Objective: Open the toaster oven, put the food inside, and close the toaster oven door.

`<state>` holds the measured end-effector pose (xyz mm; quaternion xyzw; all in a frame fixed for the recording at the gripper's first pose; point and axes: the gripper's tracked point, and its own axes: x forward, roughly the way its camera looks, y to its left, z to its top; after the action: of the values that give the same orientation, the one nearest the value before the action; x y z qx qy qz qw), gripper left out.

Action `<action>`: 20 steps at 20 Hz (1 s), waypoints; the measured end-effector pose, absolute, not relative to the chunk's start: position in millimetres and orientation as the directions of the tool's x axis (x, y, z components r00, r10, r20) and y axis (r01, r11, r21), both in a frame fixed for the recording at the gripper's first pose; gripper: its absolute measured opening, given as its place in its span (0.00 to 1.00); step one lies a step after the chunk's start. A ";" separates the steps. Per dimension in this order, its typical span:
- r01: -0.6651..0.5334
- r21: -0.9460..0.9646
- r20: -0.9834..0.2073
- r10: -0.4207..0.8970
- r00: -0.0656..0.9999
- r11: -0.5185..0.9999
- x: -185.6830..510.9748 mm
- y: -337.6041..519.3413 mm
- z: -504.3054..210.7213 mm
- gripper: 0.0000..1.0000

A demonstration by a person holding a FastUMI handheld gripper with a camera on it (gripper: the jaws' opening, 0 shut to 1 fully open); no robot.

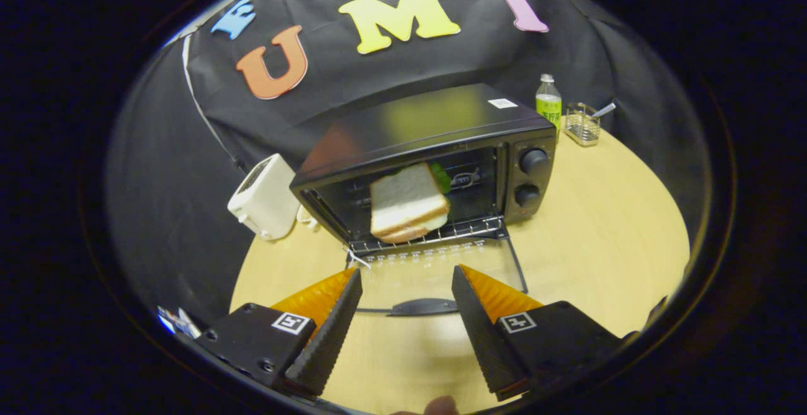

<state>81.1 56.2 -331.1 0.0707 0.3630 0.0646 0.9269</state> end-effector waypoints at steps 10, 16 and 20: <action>-0.035 0.095 -0.768 0.096 0.634 0.995 43.9 42.4 -441.7 0.94; -0.017 0.074 -0.758 0.067 0.649 0.997 68.3 50.5 -460.3 0.95; -0.009 0.033 -0.757 0.031 0.653 0.999 68.4 52.0 -460.4 0.95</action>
<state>68.4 52.0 -460.4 0.0131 0.4164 0.0111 0.9090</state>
